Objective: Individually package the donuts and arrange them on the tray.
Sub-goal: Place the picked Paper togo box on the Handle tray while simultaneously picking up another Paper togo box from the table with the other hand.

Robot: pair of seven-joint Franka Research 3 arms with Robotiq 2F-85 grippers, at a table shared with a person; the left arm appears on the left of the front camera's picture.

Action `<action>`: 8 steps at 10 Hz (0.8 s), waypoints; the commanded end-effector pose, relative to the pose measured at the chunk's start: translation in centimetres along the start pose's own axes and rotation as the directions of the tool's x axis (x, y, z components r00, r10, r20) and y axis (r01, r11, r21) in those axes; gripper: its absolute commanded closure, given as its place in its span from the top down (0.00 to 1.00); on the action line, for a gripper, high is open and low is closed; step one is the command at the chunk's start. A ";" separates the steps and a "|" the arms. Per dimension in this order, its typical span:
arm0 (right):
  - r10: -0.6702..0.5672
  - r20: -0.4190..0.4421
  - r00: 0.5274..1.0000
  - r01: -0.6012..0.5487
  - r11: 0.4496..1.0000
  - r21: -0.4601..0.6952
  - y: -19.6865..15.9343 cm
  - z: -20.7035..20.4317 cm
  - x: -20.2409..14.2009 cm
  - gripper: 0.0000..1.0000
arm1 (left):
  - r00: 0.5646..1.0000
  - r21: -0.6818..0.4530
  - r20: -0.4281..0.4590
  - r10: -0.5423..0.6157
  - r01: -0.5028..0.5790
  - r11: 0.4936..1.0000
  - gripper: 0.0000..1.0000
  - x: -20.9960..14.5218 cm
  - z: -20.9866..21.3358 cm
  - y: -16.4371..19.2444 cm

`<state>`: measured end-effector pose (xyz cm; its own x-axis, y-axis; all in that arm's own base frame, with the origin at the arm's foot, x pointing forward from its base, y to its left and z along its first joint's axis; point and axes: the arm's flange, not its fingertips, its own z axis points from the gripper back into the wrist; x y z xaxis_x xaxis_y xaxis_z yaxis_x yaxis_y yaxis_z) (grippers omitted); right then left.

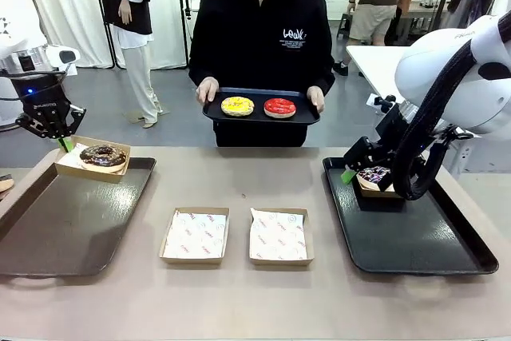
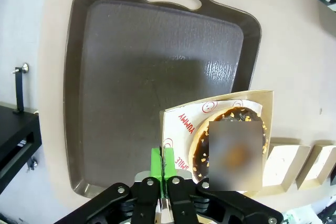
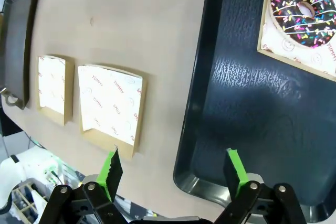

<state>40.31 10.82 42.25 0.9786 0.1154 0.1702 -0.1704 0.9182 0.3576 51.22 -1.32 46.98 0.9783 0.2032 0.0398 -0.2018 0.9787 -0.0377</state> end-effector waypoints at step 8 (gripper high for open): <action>-0.034 -0.040 0.999 0.030 0.995 -0.099 2.8 -1.7 -0.6 1.00 | 0.997 0.085 0.043 -0.059 0.055 0.995 0.01 1.5 0.1 -0.5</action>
<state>39.91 12.12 41.91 0.9805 0.1267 0.1501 -0.1703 0.9290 0.3287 51.74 -1.46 47.01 0.9830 0.1757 0.0533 -0.1760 0.9844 0.0024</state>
